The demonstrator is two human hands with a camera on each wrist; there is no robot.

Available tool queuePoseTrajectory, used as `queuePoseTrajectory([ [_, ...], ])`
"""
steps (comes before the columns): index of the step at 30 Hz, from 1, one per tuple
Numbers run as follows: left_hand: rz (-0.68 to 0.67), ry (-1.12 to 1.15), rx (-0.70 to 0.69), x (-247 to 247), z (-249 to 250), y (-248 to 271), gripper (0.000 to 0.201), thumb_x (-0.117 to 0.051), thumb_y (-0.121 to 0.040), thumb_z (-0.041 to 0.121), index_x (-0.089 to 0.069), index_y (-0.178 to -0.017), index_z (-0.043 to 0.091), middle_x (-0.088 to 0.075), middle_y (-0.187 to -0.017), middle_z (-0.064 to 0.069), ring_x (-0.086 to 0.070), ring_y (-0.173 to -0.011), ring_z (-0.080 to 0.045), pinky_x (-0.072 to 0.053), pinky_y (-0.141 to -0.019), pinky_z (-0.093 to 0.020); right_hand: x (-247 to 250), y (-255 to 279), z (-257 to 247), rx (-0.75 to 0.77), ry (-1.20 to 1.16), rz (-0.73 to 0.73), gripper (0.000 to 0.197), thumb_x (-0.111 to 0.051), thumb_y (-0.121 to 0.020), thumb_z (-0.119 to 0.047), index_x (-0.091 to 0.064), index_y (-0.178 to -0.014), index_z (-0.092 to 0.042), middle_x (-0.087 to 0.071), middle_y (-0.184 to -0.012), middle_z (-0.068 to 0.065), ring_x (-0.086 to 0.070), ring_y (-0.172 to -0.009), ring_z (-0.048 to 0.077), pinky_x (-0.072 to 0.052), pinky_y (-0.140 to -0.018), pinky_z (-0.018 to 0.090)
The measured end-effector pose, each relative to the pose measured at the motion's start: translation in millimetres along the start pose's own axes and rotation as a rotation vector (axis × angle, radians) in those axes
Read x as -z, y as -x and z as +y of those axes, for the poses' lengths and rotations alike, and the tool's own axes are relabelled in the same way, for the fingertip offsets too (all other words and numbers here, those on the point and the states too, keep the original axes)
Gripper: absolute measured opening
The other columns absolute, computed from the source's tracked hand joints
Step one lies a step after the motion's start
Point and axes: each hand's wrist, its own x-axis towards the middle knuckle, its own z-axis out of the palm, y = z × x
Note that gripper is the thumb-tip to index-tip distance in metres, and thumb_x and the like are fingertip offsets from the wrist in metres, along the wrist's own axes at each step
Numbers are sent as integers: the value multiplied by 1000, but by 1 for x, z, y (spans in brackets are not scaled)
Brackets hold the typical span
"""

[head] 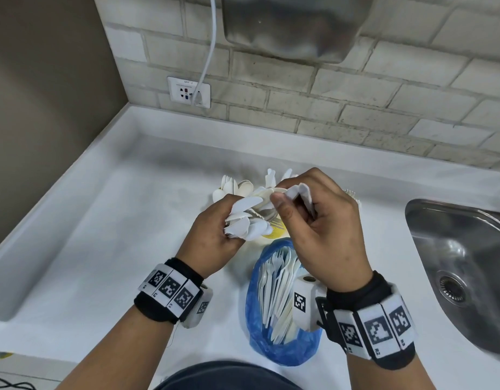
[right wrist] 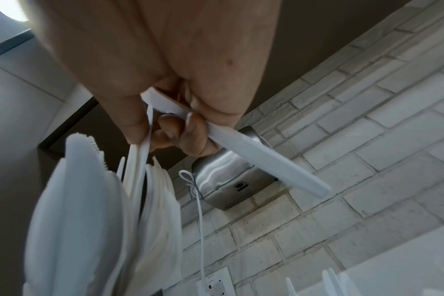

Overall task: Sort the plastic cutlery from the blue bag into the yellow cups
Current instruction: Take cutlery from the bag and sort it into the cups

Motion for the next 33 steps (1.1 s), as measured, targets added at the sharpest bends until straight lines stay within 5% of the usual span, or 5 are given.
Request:
queuePoseTrajectory([
  [4,0,0,4,1,1,-1,70,-72,-86,5,-51,-112,66,-66,-85,29,-67,-84,-13,-58,-84,-40,-1,-2,-4,-19,-141,89,48,-67,-97,-6,-49,-76,-45,-52,-77,-13,-52,-64,18,-41,-65,25],
  [10,-14,-2,4,1,1,-1,67,-71,-85,9,-49,-112,66,-63,-83,31,-64,-81,-7,-53,-77,-29,-1,3,2,-135,-178,25,5,-67,-98,-17,-70,-94,-15,-63,-83,0,-56,-64,28,-47,-62,40],
  [22,-28,-5,-6,2,3,0,70,-72,-88,5,-50,-112,67,-63,-82,34,-70,-91,-10,-51,-81,-20,4,0,8,-186,-186,117,34,-64,-100,-22,-58,-80,3,-53,-75,17,-53,-69,35,-45,-64,49],
  [28,-51,-8,27,-2,-1,2,48,-75,-85,4,-61,-121,32,-65,-86,27,-61,-79,3,-47,-75,-18,-1,5,6,-257,-166,17,18,-72,-94,-23,-75,-91,-5,-71,-86,12,-69,-80,20,-54,-74,37],
  [33,-31,-18,8,-1,6,2,60,-74,-87,-3,-55,-112,47,-59,-76,36,-67,-82,-8,-55,-84,-29,2,3,4,-334,-304,172,23,-66,-95,-31,-75,-96,-9,-69,-73,-12,-64,-67,7,-48,-63,23],
])
